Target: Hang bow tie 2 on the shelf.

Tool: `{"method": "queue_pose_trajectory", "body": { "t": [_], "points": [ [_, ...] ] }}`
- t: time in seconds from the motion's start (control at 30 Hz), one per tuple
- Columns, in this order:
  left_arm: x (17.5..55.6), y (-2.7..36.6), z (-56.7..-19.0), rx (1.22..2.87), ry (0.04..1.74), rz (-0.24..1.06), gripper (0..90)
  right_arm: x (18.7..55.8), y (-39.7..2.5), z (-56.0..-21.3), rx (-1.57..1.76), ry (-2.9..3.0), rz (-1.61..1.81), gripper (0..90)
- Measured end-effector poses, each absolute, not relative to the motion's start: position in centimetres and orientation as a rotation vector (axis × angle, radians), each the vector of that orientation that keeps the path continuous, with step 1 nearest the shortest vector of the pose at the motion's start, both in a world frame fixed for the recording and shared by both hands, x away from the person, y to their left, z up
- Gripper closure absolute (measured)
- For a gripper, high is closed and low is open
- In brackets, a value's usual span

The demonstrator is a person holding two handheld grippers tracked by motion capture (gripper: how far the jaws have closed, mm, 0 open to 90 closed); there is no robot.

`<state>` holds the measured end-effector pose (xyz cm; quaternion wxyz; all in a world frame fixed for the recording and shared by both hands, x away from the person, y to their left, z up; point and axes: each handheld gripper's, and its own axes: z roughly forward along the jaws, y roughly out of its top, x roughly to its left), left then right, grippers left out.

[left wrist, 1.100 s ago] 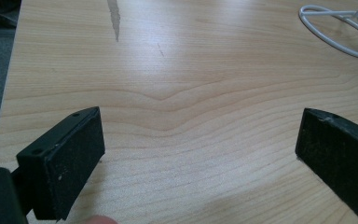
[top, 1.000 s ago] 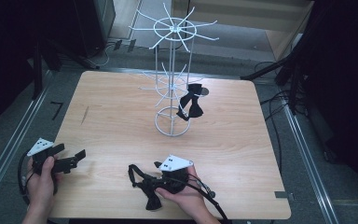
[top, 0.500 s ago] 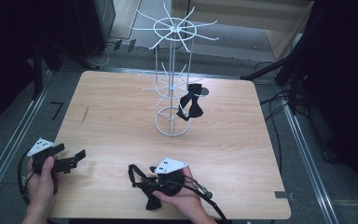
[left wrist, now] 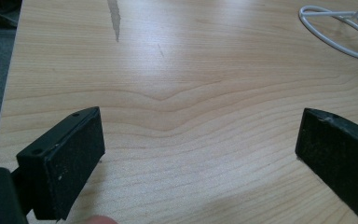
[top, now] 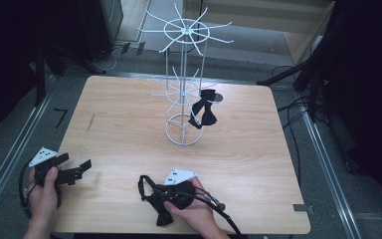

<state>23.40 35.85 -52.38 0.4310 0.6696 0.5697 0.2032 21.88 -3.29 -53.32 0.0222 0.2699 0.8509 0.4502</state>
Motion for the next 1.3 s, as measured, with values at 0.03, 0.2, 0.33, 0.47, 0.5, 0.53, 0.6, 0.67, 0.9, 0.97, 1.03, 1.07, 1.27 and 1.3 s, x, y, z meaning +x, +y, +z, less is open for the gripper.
{"method": "queue_pose_trajectory", "body": {
  "t": [0.03,0.2,0.33,0.47,0.5,0.53,0.6,0.67,0.9,0.97,1.03,1.07,1.27,1.3],
  "points": [
    [23.4,35.8,-52.4,1.670,1.421,0.507,1.6,21.9,-3.3,-53.3,0.832,2.634,1.393,85.4],
    [23.4,35.9,-52.4,1.670,1.421,0.506,1.6,22.0,-3.7,-52.9,0.828,2.613,1.398,89.4],
    [23.4,35.9,-52.4,1.670,1.421,0.506,1.6,22.1,-4.0,-52.6,0.832,2.590,1.405,90.0],
    [23.4,35.9,-52.4,1.670,1.421,0.506,1.6,22.2,-4.3,-52.3,0.830,2.568,1.415,90.0],
    [23.4,35.9,-52.4,1.670,1.421,0.506,1.6,22.2,-4.4,-52.2,0.831,2.565,1.417,90.0],
    [23.4,35.9,-52.4,1.670,1.421,0.506,1.6,22.3,-4.4,-52.1,0.831,2.557,1.420,90.0],
    [23.4,35.8,-52.4,1.670,1.422,0.505,1.6,22.3,-4.6,-52.0,0.832,2.551,1.422,90.0],
    [23.4,35.9,-52.4,1.669,1.421,0.506,1.6,22.3,-4.8,-51.8,0.830,2.538,1.428,90.0],
    [23.4,35.8,-52.4,1.670,1.421,0.506,1.6,22.5,-5.5,-51.1,0.825,2.495,1.427,90.0],
    [23.4,35.8,-52.4,1.670,1.421,0.506,1.6,22.6,-5.7,-50.9,0.828,2.486,1.430,90.0],
    [23.4,35.8,-52.4,1.670,1.421,0.506,1.6,22.7,-5.9,-50.6,0.821,2.471,1.433,90.0],
    [23.4,35.8,-52.4,1.670,1.421,0.505,1.6,22.8,-6.0,-50.5,0.821,2.464,1.436,90.0],
    [23.4,35.8,-52.4,1.671,1.421,0.506,1.6,22.9,-6.5,-50.1,0.821,2.440,1.435,90.0],
    [23.4,35.8,-52.4,1.671,1.421,0.506,1.6,22.9,-6.5,-50.0,0.819,2.437,1.432,90.0]
  ]
}}
